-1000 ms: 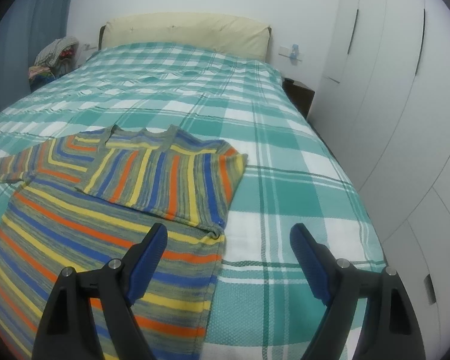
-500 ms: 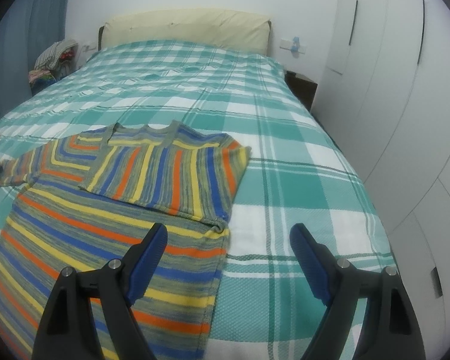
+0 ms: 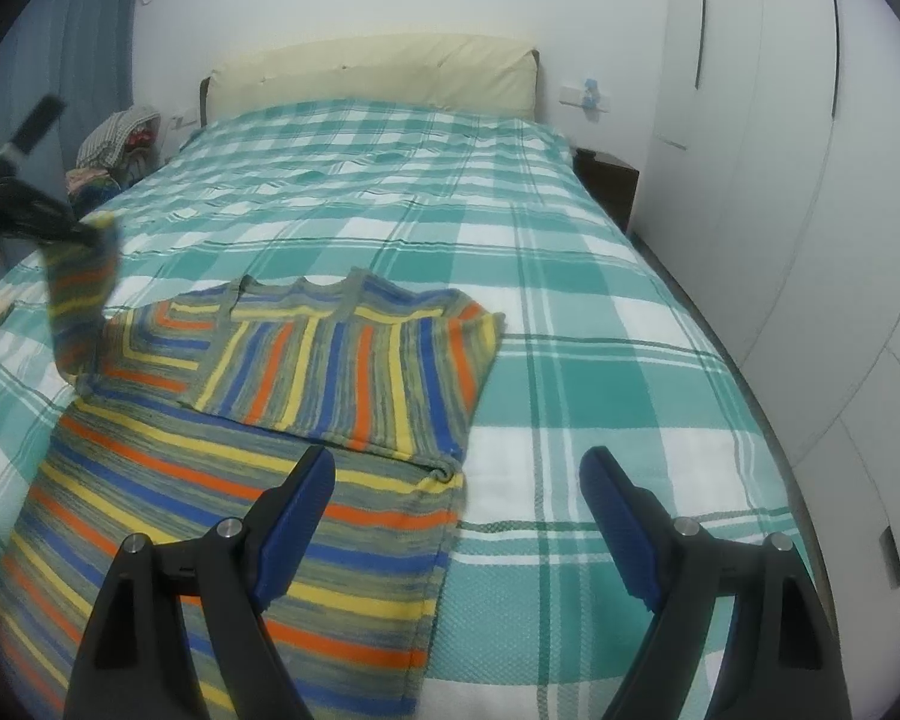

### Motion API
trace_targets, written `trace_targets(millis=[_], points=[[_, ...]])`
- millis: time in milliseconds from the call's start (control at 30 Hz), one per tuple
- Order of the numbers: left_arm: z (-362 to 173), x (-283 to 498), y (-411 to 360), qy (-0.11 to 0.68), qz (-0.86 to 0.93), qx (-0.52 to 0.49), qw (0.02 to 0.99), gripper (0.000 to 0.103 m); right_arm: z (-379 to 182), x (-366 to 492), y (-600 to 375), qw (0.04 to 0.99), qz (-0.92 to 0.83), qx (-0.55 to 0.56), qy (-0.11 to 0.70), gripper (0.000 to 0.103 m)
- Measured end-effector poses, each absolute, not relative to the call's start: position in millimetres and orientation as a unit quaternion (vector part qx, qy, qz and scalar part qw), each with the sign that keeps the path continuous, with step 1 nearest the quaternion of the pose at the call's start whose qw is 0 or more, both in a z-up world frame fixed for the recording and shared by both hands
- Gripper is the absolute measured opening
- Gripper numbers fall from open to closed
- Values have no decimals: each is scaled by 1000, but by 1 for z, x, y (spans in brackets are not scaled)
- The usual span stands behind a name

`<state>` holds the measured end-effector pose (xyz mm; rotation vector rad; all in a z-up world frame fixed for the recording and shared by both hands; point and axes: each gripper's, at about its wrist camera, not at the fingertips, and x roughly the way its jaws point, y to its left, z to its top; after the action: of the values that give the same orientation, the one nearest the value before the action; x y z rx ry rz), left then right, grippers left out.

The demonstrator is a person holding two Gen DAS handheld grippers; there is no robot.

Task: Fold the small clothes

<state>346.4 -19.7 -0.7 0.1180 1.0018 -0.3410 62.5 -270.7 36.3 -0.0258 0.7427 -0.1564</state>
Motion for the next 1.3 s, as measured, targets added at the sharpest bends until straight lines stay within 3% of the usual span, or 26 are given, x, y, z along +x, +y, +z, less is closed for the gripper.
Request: trace_targets(millis=[267,300,333,400,533,700,867,1067,1100,1167,1300], points=[[-33,327,-108,486,-223,61,843,8,36,61,-284,928,-80,-4,364,83],[-36,325,-115,491,-240,55,836,25,36,61,-285,928,-80,-2,364,83],[-39,324,-120,502,-262,45,823,53,36,61,-287,928,-81,0,364,83],[-35,319,-121,498,-278,24,821,73,36,61,-290,927,-81,7,366,83],[-13,318,-92,462,-267,-5,846,76,37,60,-297,927,-84,19,365,83],[-16,327,-24,463,-199,-11,864,76,38,59,-296,927,-80,23,365,83],[-63,323,37,507,-121,4,854,76,39,59,-290,929,-68,21,365,83],[-100,343,69,554,-130,-79,819,72,29,65,-278,925,-67,7,373,83],[-103,345,66,556,-138,-80,815,66,27,66,-275,925,-67,4,374,83],[-111,347,62,557,-140,-72,815,5,25,69,-271,924,-67,-4,376,83],[-106,339,74,528,-100,-86,839,4,22,71,-267,923,-68,-11,377,83]])
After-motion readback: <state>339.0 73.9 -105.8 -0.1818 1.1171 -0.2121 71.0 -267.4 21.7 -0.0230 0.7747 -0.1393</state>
